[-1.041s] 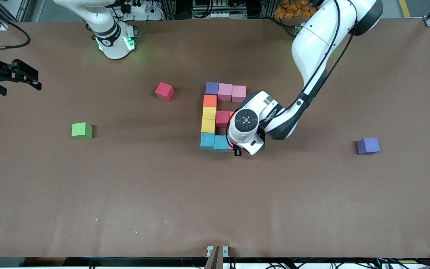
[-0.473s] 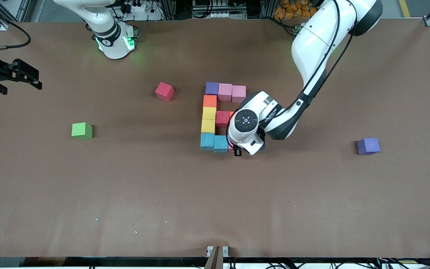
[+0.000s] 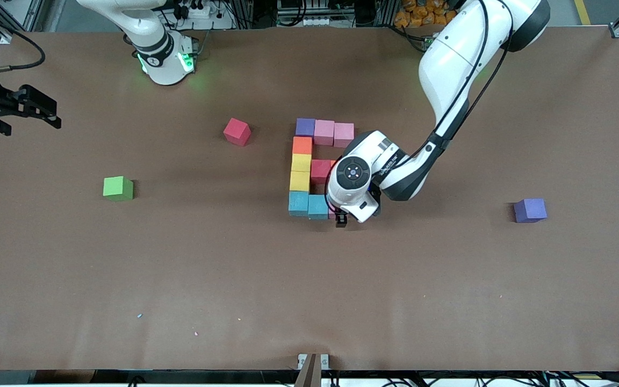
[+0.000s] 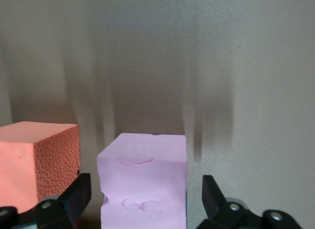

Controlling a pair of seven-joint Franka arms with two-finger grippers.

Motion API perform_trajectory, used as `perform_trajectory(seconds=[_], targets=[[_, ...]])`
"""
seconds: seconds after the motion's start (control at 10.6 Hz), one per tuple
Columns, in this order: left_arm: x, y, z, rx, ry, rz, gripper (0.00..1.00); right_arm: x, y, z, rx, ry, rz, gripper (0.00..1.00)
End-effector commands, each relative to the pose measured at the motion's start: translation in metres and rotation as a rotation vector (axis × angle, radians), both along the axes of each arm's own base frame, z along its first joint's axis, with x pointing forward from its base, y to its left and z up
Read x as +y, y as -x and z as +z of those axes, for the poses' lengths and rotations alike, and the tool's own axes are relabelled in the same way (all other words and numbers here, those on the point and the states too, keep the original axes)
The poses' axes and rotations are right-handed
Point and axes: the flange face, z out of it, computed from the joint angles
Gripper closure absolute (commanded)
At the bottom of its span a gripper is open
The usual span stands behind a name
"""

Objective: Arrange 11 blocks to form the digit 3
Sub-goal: 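Lower the pink cube beside the cyan cube with the left gripper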

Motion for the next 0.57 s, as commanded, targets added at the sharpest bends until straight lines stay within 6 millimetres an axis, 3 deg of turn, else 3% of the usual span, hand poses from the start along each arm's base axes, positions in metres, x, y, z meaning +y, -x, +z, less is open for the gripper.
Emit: perform_trajectory(seconds=[0.0,0.47], targets=[[-0.004,-0.004,0.013,-0.018,0.004,-0.019,0.00,0.002,0.003,0.006,-0.001,0.004,-0.010,0.00],[-0.007,0.000,0.039,-0.027,0.004,-0.030,0.00,0.001,0.003,0.006,-0.001,0.004,-0.013,0.00]])
